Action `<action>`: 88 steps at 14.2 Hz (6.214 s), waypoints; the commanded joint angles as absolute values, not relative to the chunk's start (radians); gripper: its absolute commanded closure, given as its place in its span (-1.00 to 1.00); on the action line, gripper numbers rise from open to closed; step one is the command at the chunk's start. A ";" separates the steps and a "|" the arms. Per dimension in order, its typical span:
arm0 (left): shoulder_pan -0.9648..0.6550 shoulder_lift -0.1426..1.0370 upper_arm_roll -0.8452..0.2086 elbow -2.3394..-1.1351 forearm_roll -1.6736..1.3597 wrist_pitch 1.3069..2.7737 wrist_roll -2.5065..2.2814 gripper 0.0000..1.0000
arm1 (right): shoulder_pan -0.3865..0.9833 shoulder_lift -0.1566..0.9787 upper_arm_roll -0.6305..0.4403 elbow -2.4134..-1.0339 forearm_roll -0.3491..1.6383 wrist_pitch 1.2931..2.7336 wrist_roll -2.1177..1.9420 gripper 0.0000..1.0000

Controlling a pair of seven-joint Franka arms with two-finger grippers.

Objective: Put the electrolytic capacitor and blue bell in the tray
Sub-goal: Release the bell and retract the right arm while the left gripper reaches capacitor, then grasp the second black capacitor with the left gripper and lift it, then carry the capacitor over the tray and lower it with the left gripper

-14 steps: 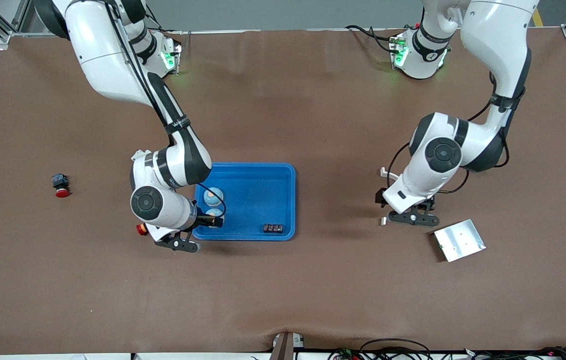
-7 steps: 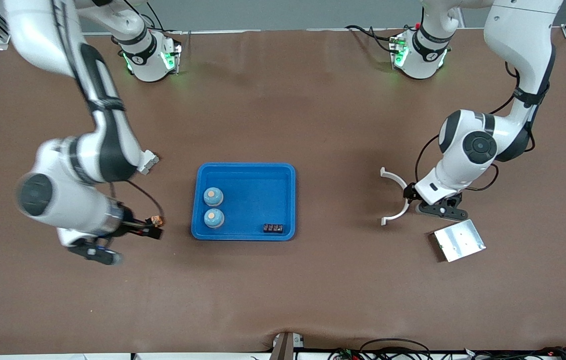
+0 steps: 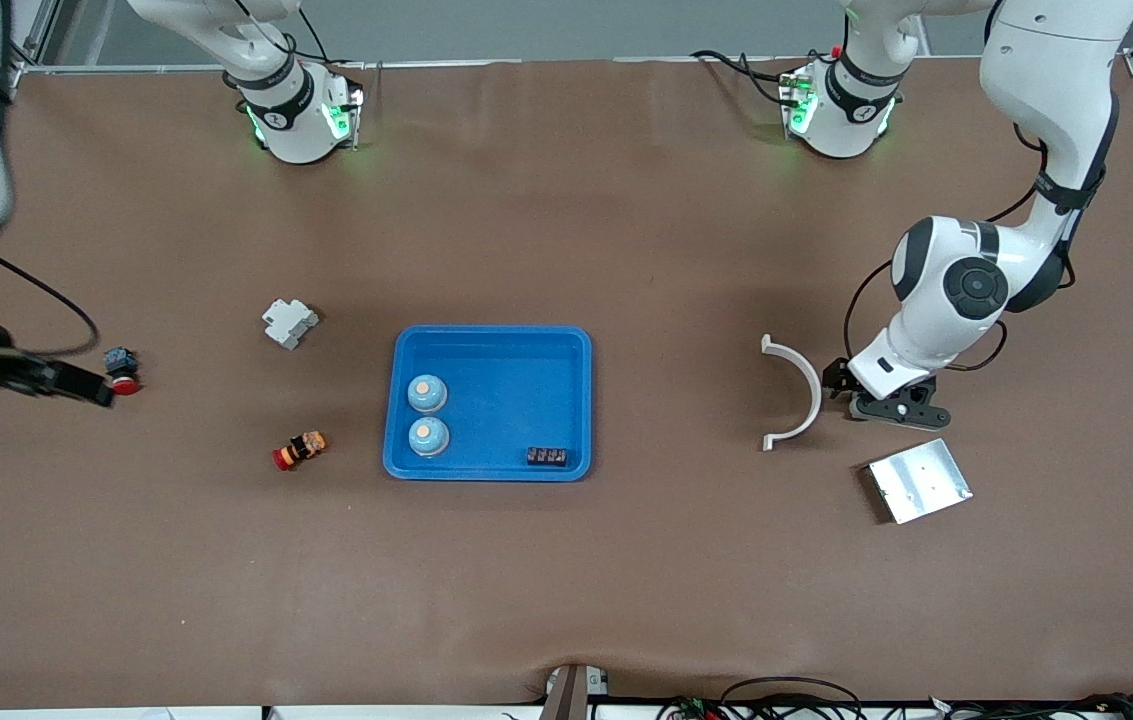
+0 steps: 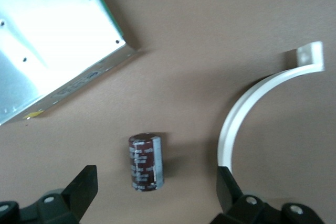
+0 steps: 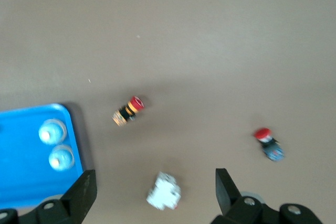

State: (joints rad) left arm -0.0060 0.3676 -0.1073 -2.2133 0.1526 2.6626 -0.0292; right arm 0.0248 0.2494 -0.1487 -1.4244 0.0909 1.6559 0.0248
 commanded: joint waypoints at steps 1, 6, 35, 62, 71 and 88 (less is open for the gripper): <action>0.024 0.383 -0.118 -2.230 0.169 2.709 -0.021 -1.00 | -0.014 0.149 -0.079 -1.460 -0.022 1.600 -0.005 -1.00; 0.038 0.446 -0.118 -2.227 0.167 2.772 -0.035 -1.00 | -0.084 0.126 0.035 -1.465 -0.078 1.577 -0.012 -1.00; 0.054 0.290 -0.273 -2.106 0.098 2.467 -0.846 1.00 | -0.055 0.140 -0.011 -1.379 0.008 1.462 -0.015 -1.00; -0.509 0.733 -0.342 -1.560 0.387 2.362 -2.641 1.00 | -0.054 0.111 -0.014 -1.433 0.000 1.520 -0.025 -1.00; -0.719 0.824 -0.216 -1.479 0.387 2.364 -2.717 1.00 | -0.077 0.014 -0.035 -1.551 0.026 1.631 -0.028 -1.00; -0.721 0.861 -0.206 -1.476 0.419 2.372 -2.688 -1.00 | -0.060 0.026 -0.060 -1.483 0.049 1.577 -0.021 -1.00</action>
State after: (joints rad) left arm -0.7114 0.8459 -0.2193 -1.4985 0.3886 2.3690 -2.6734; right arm -0.0607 0.0312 -0.0629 -1.4946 0.0489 1.5915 -0.0254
